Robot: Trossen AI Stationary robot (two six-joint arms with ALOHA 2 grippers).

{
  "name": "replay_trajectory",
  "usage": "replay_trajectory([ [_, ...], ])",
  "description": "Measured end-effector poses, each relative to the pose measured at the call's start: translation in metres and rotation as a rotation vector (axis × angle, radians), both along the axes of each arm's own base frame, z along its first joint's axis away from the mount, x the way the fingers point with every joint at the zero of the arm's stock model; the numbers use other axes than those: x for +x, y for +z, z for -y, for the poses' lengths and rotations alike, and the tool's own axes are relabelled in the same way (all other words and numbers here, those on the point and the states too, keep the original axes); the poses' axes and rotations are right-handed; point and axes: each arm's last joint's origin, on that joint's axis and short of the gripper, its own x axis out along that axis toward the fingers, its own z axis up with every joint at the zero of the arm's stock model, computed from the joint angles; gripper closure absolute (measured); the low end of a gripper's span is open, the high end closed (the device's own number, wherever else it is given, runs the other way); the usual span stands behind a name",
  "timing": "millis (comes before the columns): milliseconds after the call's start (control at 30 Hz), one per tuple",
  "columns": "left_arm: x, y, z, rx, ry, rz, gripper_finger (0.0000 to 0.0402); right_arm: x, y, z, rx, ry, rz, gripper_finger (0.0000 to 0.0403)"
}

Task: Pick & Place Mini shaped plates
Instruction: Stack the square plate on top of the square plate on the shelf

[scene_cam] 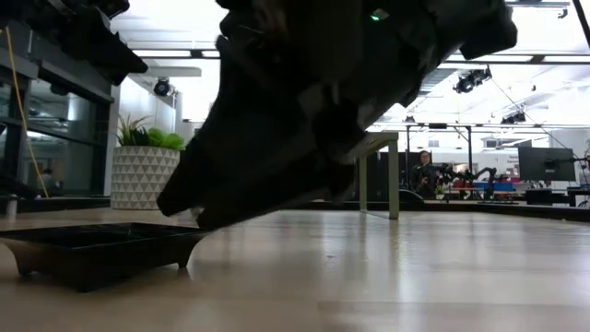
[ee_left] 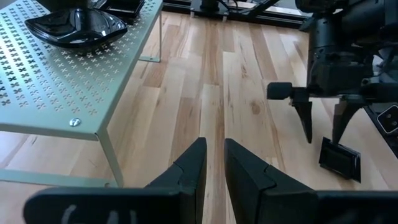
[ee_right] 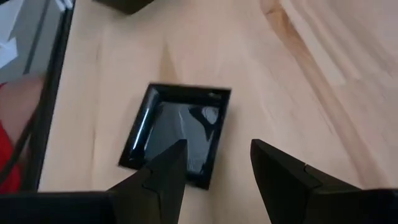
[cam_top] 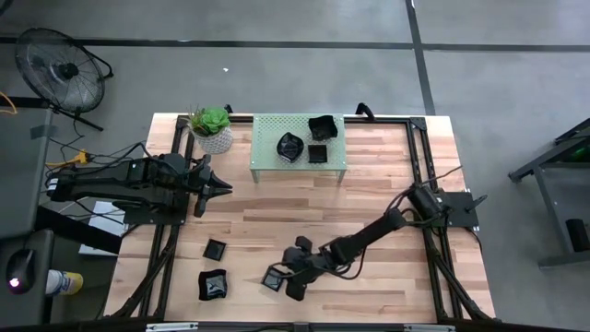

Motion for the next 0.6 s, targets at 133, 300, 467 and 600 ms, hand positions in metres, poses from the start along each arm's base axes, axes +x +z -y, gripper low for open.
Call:
replay_trajectory([
  [133,0.000,0.000,0.000,-0.005,0.005,-0.003,0.0348,0.002,-0.001,-0.001,0.001,-0.009,0.023,0.0231],
  [300,0.000,0.000,0.000,-0.005,0.006,-0.002,0.0348,0.002,-0.007,-0.002,0.000,-0.004,0.017,0.0231],
  [467,0.000,0.000,0.000,-0.005,0.005,-0.003,0.0348,0.003,-0.015,-0.003,0.000,-0.011,0.020,0.0231],
  [600,0.000,0.000,0.000,-0.005,0.005,-0.002,0.0348,0.003,-0.015,-0.003,-0.003,-0.017,0.027,0.0231],
])
